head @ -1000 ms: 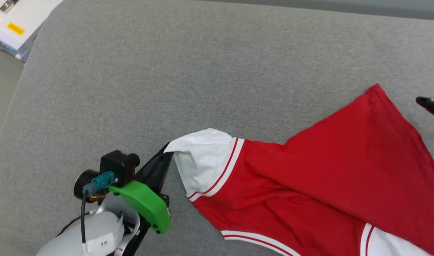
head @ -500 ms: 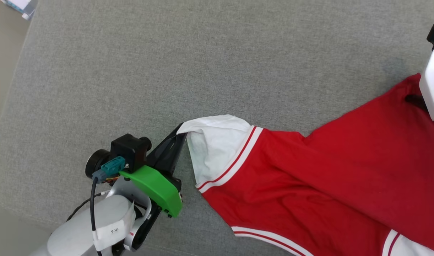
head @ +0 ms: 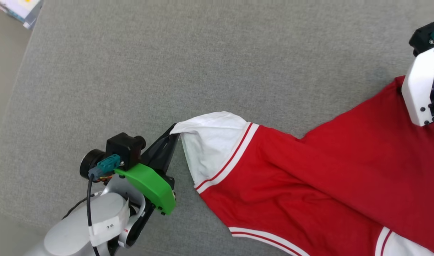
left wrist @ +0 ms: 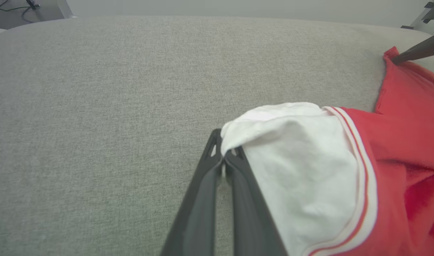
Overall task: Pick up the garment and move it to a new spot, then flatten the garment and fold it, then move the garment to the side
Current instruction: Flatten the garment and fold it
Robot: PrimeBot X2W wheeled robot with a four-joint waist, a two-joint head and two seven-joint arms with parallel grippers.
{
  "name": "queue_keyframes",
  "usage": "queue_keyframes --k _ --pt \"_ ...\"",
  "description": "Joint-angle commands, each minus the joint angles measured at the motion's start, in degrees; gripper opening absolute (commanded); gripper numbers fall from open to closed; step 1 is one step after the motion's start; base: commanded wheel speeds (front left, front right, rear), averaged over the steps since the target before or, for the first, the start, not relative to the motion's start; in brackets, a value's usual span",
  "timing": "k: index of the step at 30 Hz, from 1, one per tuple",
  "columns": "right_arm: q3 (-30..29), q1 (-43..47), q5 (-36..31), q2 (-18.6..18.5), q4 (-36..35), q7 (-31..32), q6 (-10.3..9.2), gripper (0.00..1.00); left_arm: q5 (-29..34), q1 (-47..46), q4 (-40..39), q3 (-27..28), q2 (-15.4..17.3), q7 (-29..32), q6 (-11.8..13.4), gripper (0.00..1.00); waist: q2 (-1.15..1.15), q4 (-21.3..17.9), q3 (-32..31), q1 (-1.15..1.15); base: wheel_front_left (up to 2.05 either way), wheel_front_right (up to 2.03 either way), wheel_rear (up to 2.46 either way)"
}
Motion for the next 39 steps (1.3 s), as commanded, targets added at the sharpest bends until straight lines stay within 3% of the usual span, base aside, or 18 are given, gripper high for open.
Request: queue_keyframes --k 1,12,22,29,39 --pt "1.12 0.15 1.15 0.47 0.37 -1.48 -0.01 0.0 -0.48 0.27 0.03 0.23 0.58 -0.12 -0.21 0.0 0.38 -2.3 -4.18 -0.01 0.0 0.0 0.0" --pt "2.49 1.31 6.47 -4.95 -8.74 -18.2 -0.01 0.0 -1.71 -1.06 -2.18 3.6 5.65 0.58 0.64 0.0 0.38 -6.21 -14.2 -0.01 0.0 0.0 0.0" --pt "-2.61 0.84 5.78 -7.73 -15.06 -27.61 -0.01 0.0 2.07 -12.0 -6.07 6.98 9.85 4.64 1.12 0.0 0.38 -9.35 -16.04 -0.01 0.0 0.0 0.0" --pt "-9.56 -2.85 1.46 -5.31 -15.03 -31.25 -0.01 0.0 4.92 -25.05 -4.73 9.15 8.61 8.13 -1.64 0.0 0.38 -10.84 -11.82 -0.01 0.0 0.0 0.0" --pt "-16.64 -20.71 -8.68 0.28 -8.37 -30.89 -0.01 0.0 10.18 -52.8 7.01 11.06 1.08 13.65 -8.39 0.0 0.38 -12.2 -0.53 -0.01 0.0 0.0 0.0"
